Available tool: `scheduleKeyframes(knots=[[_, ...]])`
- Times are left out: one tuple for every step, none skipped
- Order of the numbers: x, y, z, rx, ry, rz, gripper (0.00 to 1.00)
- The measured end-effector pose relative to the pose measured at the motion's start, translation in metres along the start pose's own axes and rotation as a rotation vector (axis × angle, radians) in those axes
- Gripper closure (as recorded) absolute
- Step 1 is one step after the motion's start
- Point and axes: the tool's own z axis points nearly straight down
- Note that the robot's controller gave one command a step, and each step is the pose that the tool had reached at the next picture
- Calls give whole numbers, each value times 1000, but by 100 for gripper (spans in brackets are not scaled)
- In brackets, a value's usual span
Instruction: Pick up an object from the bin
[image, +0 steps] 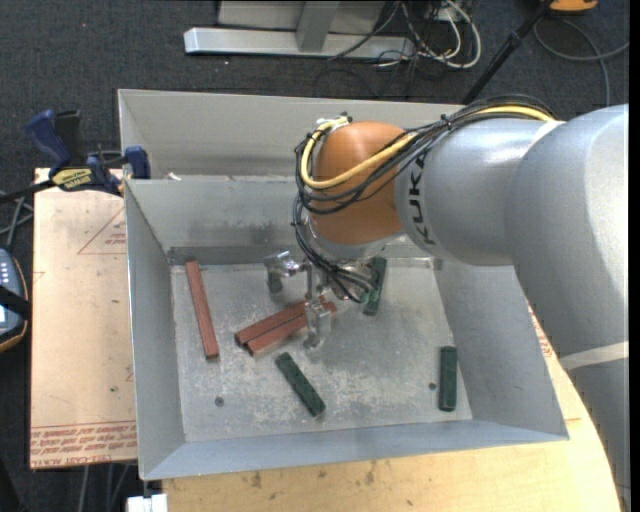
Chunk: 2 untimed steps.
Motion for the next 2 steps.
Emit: scheduleKeyframes(knots=[[-1,1,4,-1,1,-4,100],[-1,1,4,-1,1,-4,100]])
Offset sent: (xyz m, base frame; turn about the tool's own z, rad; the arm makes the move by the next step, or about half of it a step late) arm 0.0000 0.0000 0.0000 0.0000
